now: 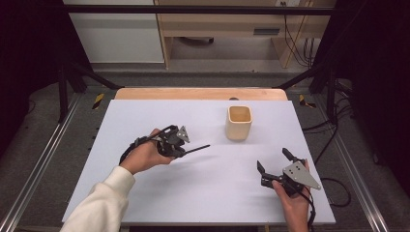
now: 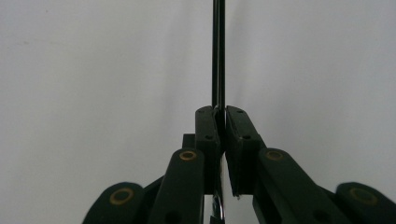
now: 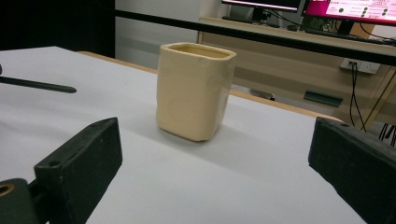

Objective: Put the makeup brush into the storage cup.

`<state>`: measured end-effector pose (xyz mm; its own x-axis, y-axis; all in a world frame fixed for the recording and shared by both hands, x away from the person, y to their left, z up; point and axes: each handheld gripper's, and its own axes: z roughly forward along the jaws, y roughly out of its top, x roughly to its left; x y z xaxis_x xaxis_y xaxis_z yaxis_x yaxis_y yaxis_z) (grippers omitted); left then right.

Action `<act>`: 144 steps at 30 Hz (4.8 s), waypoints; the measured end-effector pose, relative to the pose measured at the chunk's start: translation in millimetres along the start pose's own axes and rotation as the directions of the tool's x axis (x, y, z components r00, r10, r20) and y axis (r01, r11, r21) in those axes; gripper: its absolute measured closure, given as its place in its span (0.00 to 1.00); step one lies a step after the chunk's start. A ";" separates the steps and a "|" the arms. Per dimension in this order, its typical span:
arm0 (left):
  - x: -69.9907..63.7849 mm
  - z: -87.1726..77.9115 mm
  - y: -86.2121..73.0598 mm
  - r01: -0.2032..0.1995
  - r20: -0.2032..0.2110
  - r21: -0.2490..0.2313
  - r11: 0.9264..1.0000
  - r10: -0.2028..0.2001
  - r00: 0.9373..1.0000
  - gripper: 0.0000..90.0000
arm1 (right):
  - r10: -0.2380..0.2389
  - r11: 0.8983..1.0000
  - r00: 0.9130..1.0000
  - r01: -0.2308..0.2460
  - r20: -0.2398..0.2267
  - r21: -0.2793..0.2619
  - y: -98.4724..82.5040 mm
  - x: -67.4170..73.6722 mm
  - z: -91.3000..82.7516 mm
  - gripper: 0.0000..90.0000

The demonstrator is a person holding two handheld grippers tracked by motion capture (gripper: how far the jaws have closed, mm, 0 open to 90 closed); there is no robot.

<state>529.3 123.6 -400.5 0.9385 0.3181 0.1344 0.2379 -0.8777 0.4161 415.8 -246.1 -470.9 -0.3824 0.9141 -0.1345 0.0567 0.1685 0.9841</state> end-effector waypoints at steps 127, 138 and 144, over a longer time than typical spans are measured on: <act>-27.9 -21.3 53.1 -0.124 0.022 -0.003 0.992 0.124 0.992 0.93 | -0.796 0.591 0.602 0.796 -0.068 0.134 35.7 118.3 44.8 0.12; -29.8 -24.1 53.4 -0.126 0.019 -0.003 0.992 0.126 0.992 0.93 | -0.847 0.520 0.529 0.845 -0.052 0.123 35.6 128.0 49.4 0.22; -30.5 -26.6 53.2 -0.127 0.018 -0.011 0.992 0.127 0.992 0.93 | -0.863 0.495 0.503 0.862 -0.051 0.108 37.7 131.5 51.0 0.27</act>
<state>506.7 76.8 -358.6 0.9654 0.1975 0.1702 0.1141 -0.9071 0.4052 414.6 -100.7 -457.4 -0.2883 0.2952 -0.9109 -0.2017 0.9112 0.3591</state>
